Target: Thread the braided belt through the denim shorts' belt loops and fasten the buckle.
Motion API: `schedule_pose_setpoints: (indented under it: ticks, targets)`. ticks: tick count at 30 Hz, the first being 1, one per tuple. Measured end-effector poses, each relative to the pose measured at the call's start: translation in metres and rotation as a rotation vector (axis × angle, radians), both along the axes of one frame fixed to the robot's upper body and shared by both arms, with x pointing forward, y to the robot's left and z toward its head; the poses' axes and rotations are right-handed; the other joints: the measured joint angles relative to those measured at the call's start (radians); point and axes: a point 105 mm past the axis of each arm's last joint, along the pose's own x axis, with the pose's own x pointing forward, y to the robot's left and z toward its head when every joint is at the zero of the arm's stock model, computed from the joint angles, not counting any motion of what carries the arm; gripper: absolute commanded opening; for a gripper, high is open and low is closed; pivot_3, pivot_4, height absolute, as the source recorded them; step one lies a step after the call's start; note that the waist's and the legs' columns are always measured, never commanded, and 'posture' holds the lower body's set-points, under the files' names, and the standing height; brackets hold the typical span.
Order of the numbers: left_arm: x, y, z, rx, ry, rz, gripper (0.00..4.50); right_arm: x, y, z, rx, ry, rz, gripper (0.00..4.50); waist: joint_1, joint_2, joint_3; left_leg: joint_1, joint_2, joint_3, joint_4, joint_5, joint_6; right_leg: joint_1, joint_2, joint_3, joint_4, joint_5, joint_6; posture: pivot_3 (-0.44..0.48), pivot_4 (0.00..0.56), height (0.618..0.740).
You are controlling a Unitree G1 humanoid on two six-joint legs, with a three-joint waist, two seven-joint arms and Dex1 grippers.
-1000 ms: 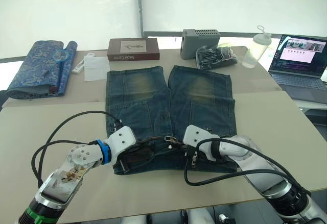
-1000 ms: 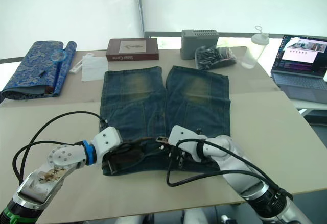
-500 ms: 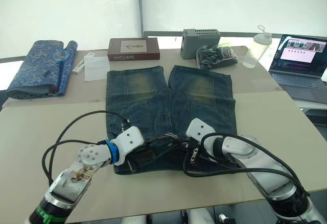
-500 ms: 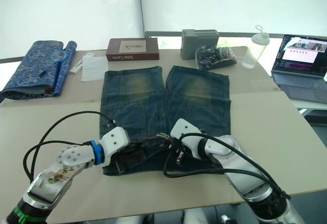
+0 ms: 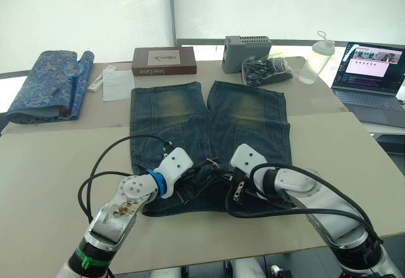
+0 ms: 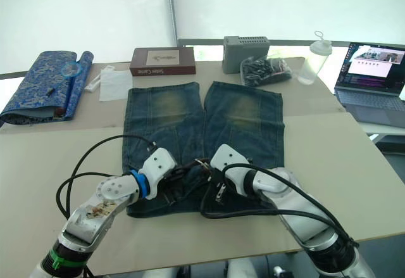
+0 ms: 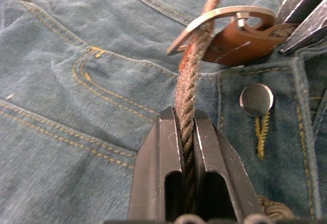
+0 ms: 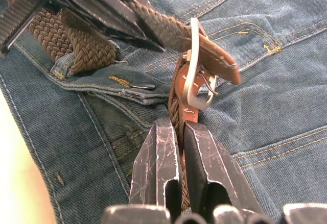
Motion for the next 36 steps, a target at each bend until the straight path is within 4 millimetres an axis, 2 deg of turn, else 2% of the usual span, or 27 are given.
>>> schedule_pose_setpoints:
  ticks: [7,9,11,14,16,19,25,27,31,34,36]
  targets:
    - [0.004,-0.003,0.002,-0.012,-0.033,-0.017,0.0,0.005,0.003,0.001,-0.055,-0.076,0.071,0.05,0.001,0.0,0.0,0.0,0.0,0.0,0.0,0.0,0.0,0.0,0.0,0.0,0.0,0.0,0.0,0.0,0.15,0.74]
    - [0.006,-0.007,0.004,-0.027,-0.052,-0.03,0.0,0.006,0.004,0.001,-0.042,-0.071,0.095,0.9,0.002,0.0,0.0,0.0,0.0,0.0,0.0,0.0,0.0,0.001,0.0,0.0,0.0,0.0,0.0,0.0,0.15,0.74]
    - [0.008,-0.014,0.006,-0.049,-0.07,-0.052,0.0,-0.001,0.009,0.002,-0.013,-0.051,0.156,1.56,0.001,0.0,0.0,0.0,0.0,0.0,0.0,0.0,0.0,0.0,0.0,0.0,0.0,0.0,0.0,0.0,0.15,0.74]
    - [0.009,-0.016,0.006,-0.059,-0.089,-0.071,0.0,-0.002,0.002,0.003,0.018,-0.033,0.151,2.55,0.001,0.0,0.0,0.0,0.0,0.0,0.0,0.0,0.0,0.0,0.0,0.0,0.0,0.0,0.0,0.0,0.15,0.74]
    - [0.008,-0.016,0.005,-0.058,-0.098,-0.09,0.0,-0.003,-0.008,0.008,0.05,-0.006,0.137,2.55,0.003,0.0,0.0,0.0,0.0,0.0,0.0,0.0,0.0,0.0,-0.001,0.0,0.0,0.0,0.0,0.0,0.15,0.74]
    - [0.008,-0.013,0.002,-0.039,-0.107,-0.106,0.0,0.001,-0.023,0.029,0.081,-0.058,0.094,2.55,0.003,0.0,0.0,0.0,0.0,0.0,0.0,0.0,0.0,0.001,-0.001,0.0,-0.001,0.0,0.0,0.0,0.15,0.74]
    - [0.008,-0.015,0.004,-0.051,-0.121,-0.119,0.0,0.015,-0.029,0.052,-0.053,-0.276,0.115,2.55,0.001,0.0,0.0,0.0,0.0,0.0,0.0,0.0,0.0,0.0,0.0,0.0,-0.001,0.0,0.0,0.0,0.15,0.74]
    - [0.008,-0.016,0.003,-0.052,-0.118,-0.123,0.0,0.019,-0.026,0.051,-0.083,-0.309,0.134,2.55,0.002,0.0,0.0,0.0,0.0,0.0,0.0,0.0,0.0,0.0,0.0,0.0,0.0,0.0,0.0,0.0,0.15,0.74]
    - [0.009,-0.018,0.003,-0.047,-0.119,-0.145,0.0,0.029,-0.011,0.034,-0.156,-0.335,0.196,2.55,0.002,0.0,0.0,0.0,0.0,0.0,0.0,0.0,0.0,0.0,-0.001,0.0,-0.001,0.0,0.0,0.0,0.15,0.74]
    - [0.008,-0.019,0.004,-0.045,-0.122,-0.155,0.0,0.035,-0.005,0.035,-0.178,-0.375,0.214,1.78,0.004,0.0,0.0,-0.001,-0.001,0.0,0.0,0.0,0.0,0.0,-0.001,0.0,-0.001,0.0,0.0,0.0,0.15,0.74]
    - [0.009,-0.019,0.004,-0.043,-0.131,-0.161,0.0,0.039,-0.005,0.038,-0.191,-0.4,0.214,1.08,0.005,0.0,0.0,-0.001,-0.001,0.0,0.0,0.0,0.001,0.0,-0.001,0.0,-0.001,0.0,0.0,0.0,0.15,0.74]
